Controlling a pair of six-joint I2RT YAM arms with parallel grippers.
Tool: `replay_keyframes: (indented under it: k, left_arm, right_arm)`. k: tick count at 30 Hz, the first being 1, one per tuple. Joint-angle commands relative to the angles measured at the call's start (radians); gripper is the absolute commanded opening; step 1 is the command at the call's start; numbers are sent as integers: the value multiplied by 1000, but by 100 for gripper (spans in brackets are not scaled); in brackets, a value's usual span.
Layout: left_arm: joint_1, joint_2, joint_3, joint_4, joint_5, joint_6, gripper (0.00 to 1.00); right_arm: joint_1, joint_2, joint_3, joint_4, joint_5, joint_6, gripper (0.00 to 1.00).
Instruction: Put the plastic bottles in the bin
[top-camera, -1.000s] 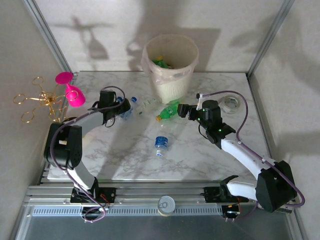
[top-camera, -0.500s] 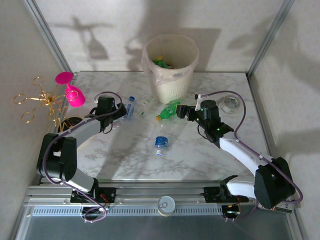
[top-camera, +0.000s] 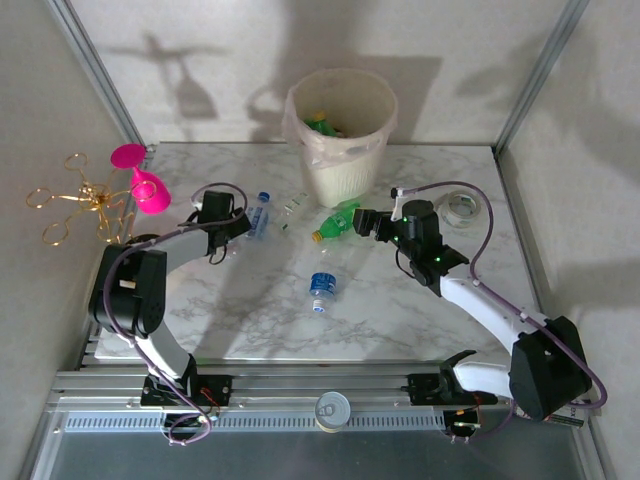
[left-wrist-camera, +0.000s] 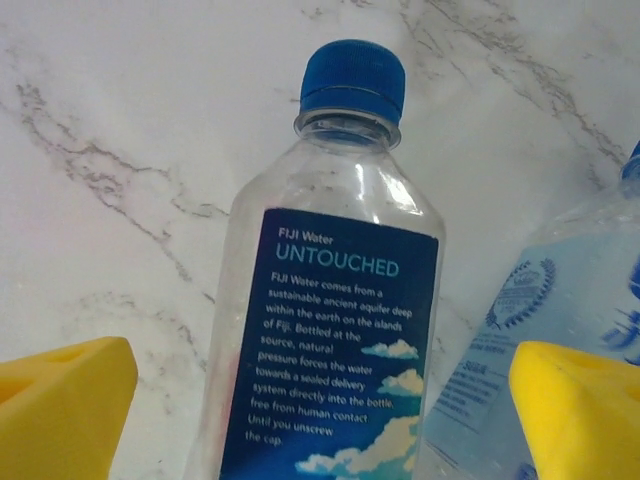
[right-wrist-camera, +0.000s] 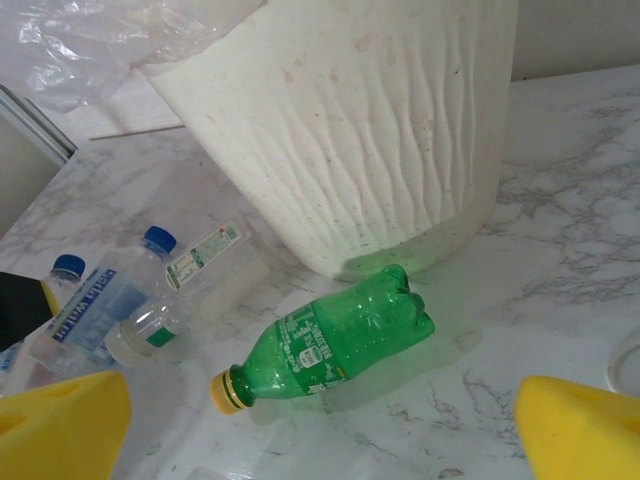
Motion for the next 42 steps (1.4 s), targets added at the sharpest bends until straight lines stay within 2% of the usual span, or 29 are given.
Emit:
replay_keyframes:
  k: [1,12,16,19,28,31,33,42]
  left_arm:
    - [3,41,17,-8,3,6,91]
    - [3,64,-20,17,-15,6,70]
    - [3,62,-30,21,-20,8,68]
    - [3,62,-39,24,-22,8,62]
    - [3,69,-53,35,-28,5,61]
    - [3,68,-51,37,-28,5,53]
    - [3,54,-52,38,-26,4,49]
    - [-13,-121,-46,42,13,0,46]
  right_arm:
    - [-4,-23,2,1,6,7,99]
    - [-3,-37,-3,-7,8,13,99]
    - [-3,-37,-6,-7,4,15,99]
    - [-4,-41,-11,-7,7,17,99]
    - [-4,-41,-14,-8,11,15,99]
    - [-3,-42,-15,-9,12,15,99]
    - [-4,-43,-17,-10,13,14,99]
    - [-4,-16,-11,-9,44,46,99]
